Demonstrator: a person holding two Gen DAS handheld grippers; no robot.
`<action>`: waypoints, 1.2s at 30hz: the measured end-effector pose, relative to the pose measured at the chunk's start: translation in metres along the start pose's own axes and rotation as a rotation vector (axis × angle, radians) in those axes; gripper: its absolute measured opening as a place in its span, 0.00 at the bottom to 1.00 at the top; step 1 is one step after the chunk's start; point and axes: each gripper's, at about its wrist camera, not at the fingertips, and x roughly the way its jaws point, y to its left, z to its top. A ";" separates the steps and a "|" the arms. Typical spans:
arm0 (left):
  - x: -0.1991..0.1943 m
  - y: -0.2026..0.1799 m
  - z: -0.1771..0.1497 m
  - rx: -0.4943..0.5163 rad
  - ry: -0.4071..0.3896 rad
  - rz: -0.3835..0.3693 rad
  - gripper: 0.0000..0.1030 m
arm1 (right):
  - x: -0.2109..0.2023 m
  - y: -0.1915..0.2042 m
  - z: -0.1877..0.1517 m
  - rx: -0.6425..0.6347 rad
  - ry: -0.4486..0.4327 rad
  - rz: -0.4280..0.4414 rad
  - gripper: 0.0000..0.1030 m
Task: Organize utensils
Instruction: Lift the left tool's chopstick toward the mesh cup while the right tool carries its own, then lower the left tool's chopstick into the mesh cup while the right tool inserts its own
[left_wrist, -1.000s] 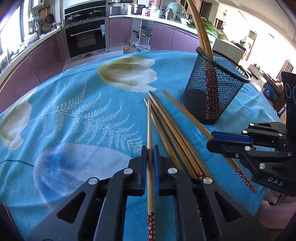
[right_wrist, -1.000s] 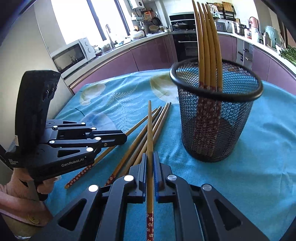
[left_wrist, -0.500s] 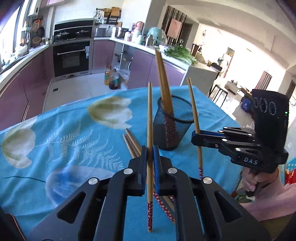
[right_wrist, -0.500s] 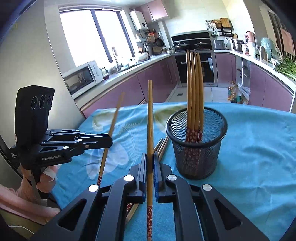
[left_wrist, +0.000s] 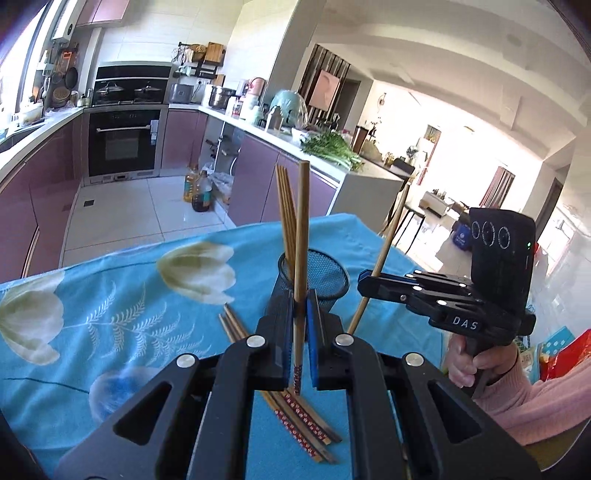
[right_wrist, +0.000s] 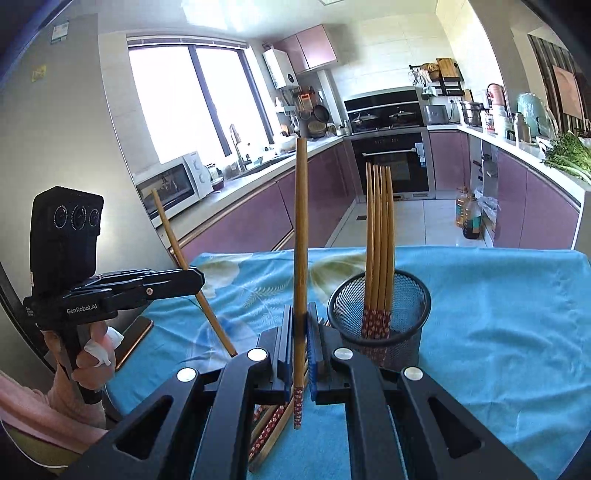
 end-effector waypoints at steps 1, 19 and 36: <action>0.000 -0.001 0.003 0.000 -0.009 -0.005 0.07 | -0.001 -0.001 0.002 -0.003 -0.006 -0.002 0.06; 0.010 -0.032 0.074 0.064 -0.125 -0.046 0.07 | -0.025 -0.013 0.051 -0.061 -0.136 -0.050 0.06; 0.056 -0.046 0.075 0.137 -0.028 0.030 0.07 | 0.009 -0.036 0.053 -0.061 -0.063 -0.144 0.06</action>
